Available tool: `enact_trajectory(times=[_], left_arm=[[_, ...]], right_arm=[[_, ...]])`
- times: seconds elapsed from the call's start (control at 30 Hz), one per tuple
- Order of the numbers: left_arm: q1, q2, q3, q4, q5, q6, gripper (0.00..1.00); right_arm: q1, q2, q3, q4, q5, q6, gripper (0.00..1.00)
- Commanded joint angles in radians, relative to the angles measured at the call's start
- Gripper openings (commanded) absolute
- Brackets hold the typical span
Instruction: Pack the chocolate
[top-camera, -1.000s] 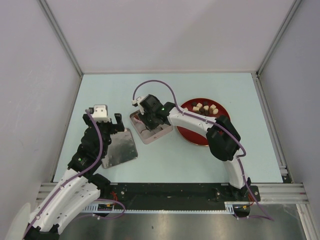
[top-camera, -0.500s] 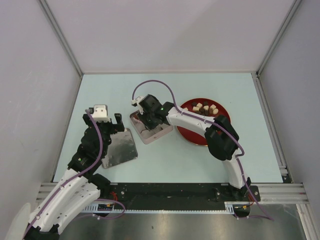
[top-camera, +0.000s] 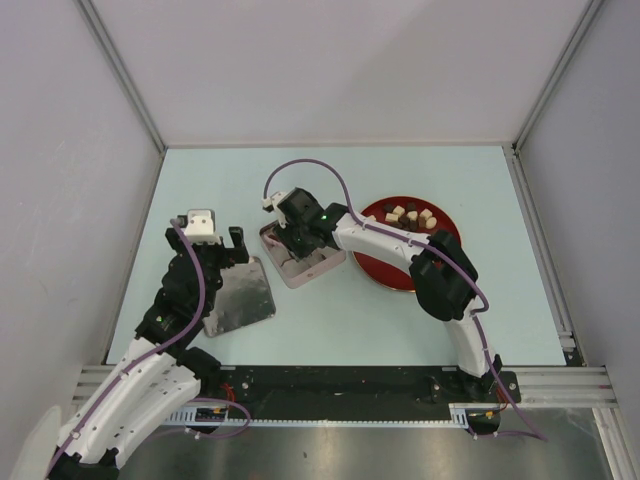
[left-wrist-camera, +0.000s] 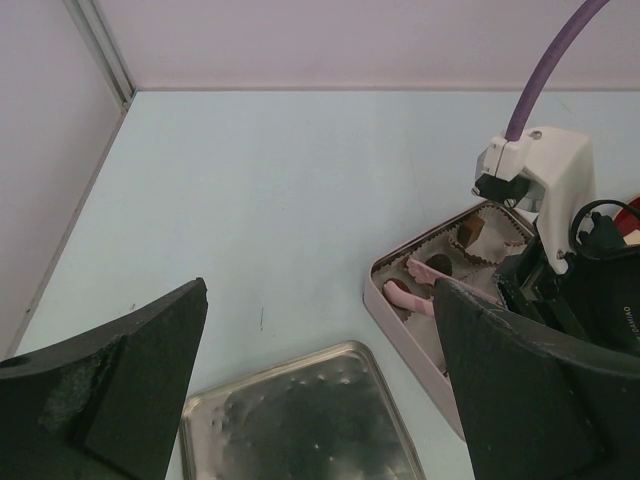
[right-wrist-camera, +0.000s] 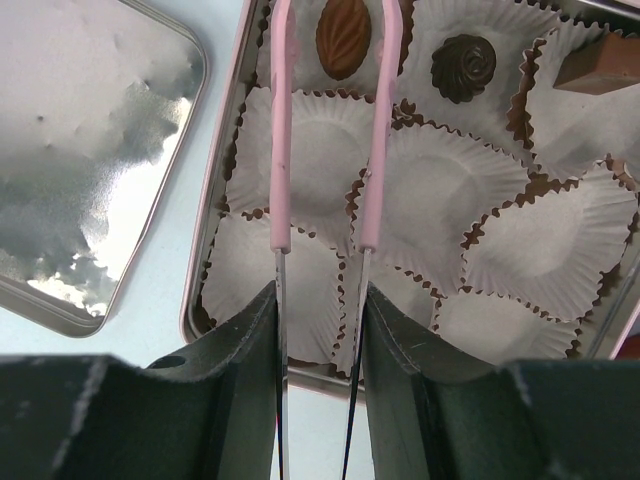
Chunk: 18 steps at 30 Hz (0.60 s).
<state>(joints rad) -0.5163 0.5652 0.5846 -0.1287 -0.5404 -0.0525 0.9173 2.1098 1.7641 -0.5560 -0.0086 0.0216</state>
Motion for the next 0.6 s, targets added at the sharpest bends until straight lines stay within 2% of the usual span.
enact_trajectory(times=[0.0, 0.33, 0.57], left_arm=[[0.006, -0.011, -0.002, 0.034, -0.009, 0.002, 1.00], [0.006, -0.004, -0.002, 0.038, -0.006, 0.000, 1.00], [0.006, 0.005, 0.000, 0.035, -0.001, -0.004, 1.00]], right_arm=[[0.003, -0.048, 0.051, 0.024, 0.009, -0.008, 0.38], [-0.032, -0.227, -0.064, 0.033, 0.078, 0.024, 0.38], [-0.110, -0.430, -0.264, 0.016, 0.130, 0.092, 0.40]])
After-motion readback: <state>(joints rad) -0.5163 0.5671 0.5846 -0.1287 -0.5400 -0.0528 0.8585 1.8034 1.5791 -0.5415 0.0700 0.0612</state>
